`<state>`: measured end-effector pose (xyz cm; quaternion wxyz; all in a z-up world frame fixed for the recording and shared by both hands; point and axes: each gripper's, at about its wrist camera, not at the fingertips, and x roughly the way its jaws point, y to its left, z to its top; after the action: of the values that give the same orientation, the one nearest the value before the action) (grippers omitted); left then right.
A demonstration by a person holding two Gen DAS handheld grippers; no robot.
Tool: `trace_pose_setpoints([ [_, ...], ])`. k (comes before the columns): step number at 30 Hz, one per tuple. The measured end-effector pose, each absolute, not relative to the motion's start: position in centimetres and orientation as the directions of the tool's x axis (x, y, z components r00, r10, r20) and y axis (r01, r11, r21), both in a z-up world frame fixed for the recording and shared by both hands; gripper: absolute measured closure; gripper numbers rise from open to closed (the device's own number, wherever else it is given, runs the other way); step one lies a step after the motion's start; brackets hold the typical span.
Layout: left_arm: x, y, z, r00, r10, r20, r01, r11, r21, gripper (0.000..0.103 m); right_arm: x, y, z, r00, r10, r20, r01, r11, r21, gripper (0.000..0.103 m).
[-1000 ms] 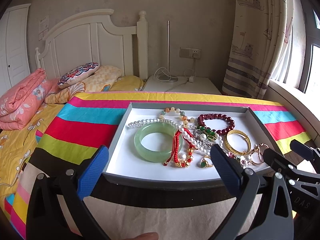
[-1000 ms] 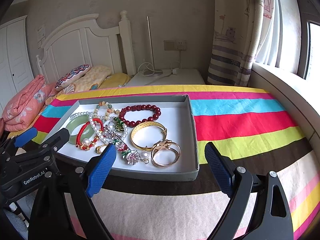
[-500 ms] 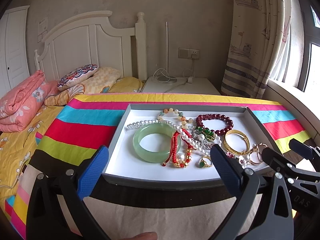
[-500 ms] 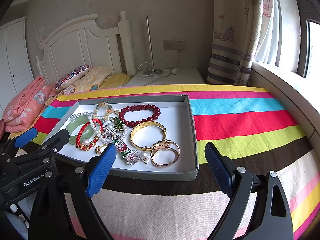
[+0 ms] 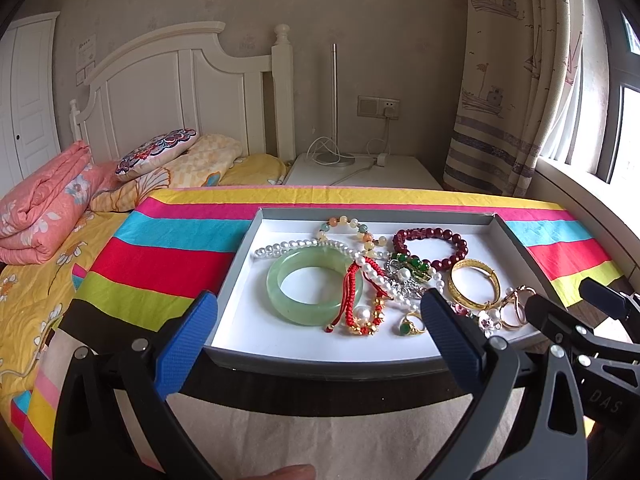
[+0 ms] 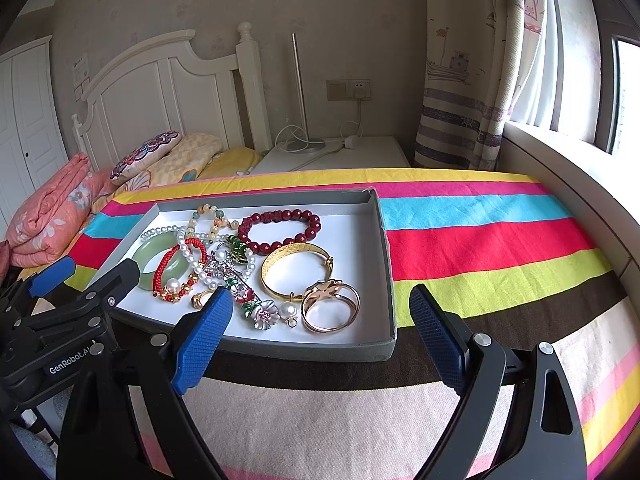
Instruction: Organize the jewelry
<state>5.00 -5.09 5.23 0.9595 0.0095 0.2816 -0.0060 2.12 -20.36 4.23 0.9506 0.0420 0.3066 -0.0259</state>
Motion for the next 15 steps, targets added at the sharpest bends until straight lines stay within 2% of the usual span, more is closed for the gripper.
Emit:
trace_pose_setpoints([
  [15,4.66,-5.0,5.25,0.841,0.008,-0.541,0.003,1.0,0.02,0.002,2.11,-20.35,4.23,0.811,-0.021,-0.585,0.074,0.995,0.067,0.017],
])
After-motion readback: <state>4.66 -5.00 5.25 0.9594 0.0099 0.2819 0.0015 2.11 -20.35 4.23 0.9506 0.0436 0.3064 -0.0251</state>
